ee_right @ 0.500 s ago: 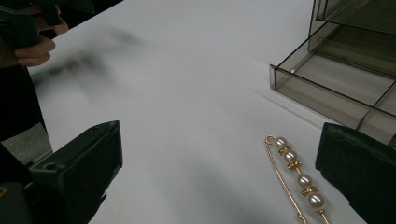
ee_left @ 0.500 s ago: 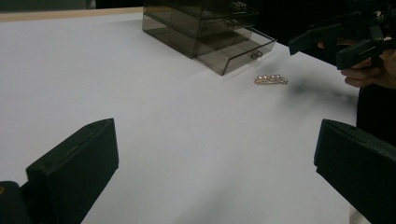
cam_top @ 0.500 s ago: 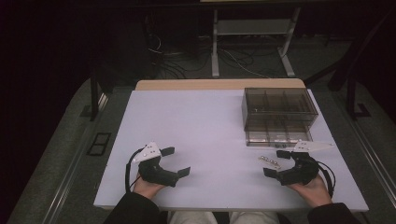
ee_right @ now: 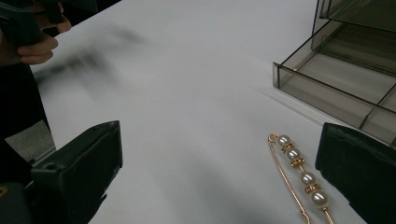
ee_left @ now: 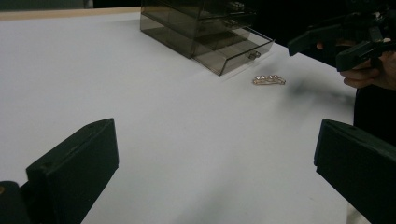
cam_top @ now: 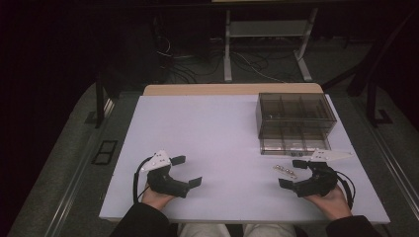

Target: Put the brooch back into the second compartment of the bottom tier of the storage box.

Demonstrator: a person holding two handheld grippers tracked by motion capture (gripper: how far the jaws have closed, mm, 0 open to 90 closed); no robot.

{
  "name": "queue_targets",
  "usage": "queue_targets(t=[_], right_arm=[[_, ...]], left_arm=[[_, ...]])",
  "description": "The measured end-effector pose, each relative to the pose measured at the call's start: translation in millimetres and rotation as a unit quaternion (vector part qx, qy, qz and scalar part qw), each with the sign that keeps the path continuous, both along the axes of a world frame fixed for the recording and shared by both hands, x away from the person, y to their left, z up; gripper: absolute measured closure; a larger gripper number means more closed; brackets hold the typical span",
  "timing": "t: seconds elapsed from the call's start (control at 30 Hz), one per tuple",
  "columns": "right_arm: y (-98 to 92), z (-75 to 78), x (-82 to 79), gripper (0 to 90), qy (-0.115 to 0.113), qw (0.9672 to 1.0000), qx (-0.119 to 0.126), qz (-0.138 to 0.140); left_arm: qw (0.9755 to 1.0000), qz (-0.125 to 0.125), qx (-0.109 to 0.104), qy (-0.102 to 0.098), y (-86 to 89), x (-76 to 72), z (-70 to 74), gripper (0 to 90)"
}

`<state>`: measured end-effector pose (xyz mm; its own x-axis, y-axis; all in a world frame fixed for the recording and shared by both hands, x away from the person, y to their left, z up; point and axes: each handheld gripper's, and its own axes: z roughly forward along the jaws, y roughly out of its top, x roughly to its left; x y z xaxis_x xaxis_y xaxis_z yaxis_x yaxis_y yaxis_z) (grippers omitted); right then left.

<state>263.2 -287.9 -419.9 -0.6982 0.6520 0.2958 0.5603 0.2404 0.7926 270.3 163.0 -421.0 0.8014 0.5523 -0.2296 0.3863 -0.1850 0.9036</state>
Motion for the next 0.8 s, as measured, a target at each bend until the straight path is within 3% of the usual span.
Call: queue_targets(t=[0.27, 0.43, 0.8], right_arm=[[0.7, 5.3, -1.5, 0.4, 0.002, 1.0, -0.008, 0.004], [-1.1, 8.9, -1.6, 0.4, 0.0, 0.9996, -0.028, 0.007], [-11.9, 15.2, 0.6, 0.4, 0.009, 0.9988, -0.048, 0.008]], left_arm=[[1.0, 0.004, -0.005, 0.001, 1.2, -1.5, 0.4, 0.0], [0.9999, 0.007, -0.009, 0.002, 0.9, -2.4, 0.6, 0.0], [1.0, 0.005, -0.006, 0.002, -1.2, -2.2, 0.3, 0.0]])
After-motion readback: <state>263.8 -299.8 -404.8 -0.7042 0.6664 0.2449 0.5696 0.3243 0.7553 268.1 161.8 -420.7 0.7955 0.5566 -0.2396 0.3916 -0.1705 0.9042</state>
